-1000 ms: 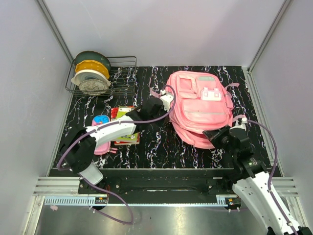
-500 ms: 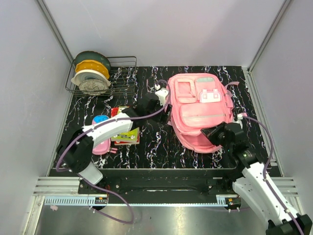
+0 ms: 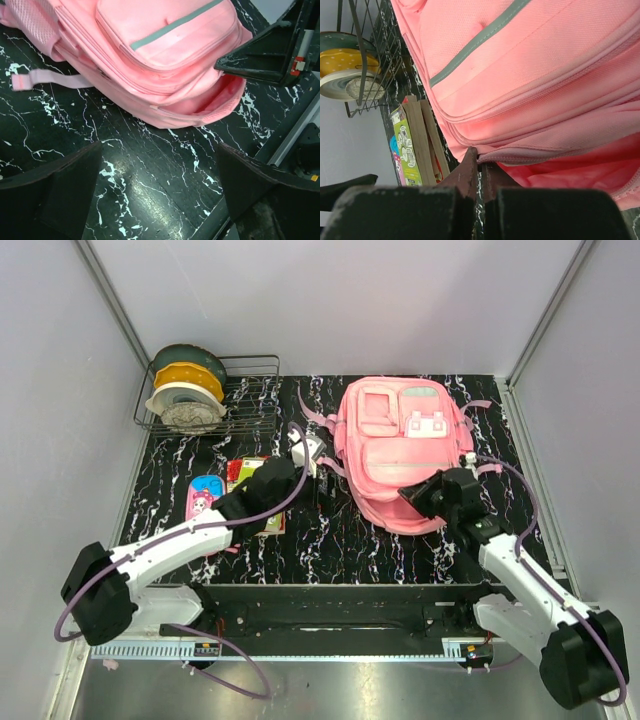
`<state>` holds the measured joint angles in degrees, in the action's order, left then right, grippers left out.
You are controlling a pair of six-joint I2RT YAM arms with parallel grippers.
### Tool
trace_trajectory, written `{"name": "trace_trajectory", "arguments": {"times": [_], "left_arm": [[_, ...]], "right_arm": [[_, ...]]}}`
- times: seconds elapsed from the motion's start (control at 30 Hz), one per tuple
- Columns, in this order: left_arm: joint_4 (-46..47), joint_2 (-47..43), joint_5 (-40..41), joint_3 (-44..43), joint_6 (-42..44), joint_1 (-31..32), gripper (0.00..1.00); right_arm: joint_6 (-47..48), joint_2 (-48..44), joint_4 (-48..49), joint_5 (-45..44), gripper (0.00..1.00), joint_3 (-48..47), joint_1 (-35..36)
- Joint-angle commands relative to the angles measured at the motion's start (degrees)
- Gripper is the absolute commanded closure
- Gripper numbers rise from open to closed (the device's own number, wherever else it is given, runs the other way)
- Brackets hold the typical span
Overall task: Pack the student bag
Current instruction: Unzip the student bag at the center of the board.
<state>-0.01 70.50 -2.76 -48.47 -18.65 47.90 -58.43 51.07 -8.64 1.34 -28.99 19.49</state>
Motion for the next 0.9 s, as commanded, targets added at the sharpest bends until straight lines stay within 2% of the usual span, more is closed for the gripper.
{"name": "trace_trajectory", "arguments": {"times": [0.0, 0.07, 0.13, 0.3, 0.4, 0.43, 0.47, 0.6, 0.73, 0.87], "left_arm": [[9.32, -4.22, 0.57, 3.46, -5.6, 0.61, 0.01], [16.5, -6.07, 6.41, 5.91, -6.74, 2.98, 0.01], [24.14, -6.87, 7.33, 9.26, -10.06, 4.83, 0.01], [28.57, -1.7, 9.97, 9.27, -16.58, 6.24, 0.01], [30.86, 0.25, 12.77, 11.72, -24.73, 5.98, 0.01], [35.82, 0.43, 12.44, 13.21, -28.94, 5.72, 0.01], [38.48, 0.78, 12.26, 14.88, -29.85, 5.63, 0.01], [37.45, 2.97, 11.29, 12.52, -31.09, 5.63, 0.01], [45.43, 3.5, 11.98, 15.32, -36.08, 5.63, 0.01], [47.2, 5.34, 11.29, 15.77, -37.85, 5.63, 0.01]], "right_arm": [[2.45, 3.41, 8.12, 1.99, 1.0, -5.28, -0.15], [2.36, 4.04, 8.12, 2.08, 1.0, -5.89, -0.15], [2.8, 4.04, 8.03, 1.82, 1.0, -6.69, -0.15], [3.5, 3.86, 7.68, 3.05, 1.0, -7.74, -0.15], [3.68, 2.72, 7.06, 2.88, 1.0, -7.04, -0.15], [3.77, 2.46, 6.98, 2.7, 1.0, -6.35, -0.06], [3.85, 1.85, 6.8, 2.52, 1.0, -6.08, -0.06], [3.5, 1.14, 7.06, 3.4, 1.0, -4.58, -0.15], [3.33, 0.61, 6.98, 4.28, 1.0, -3.97, -0.06], [3.33, -1.49, 6.1, 4.2, 1.0, -4.05, -0.15]]}}
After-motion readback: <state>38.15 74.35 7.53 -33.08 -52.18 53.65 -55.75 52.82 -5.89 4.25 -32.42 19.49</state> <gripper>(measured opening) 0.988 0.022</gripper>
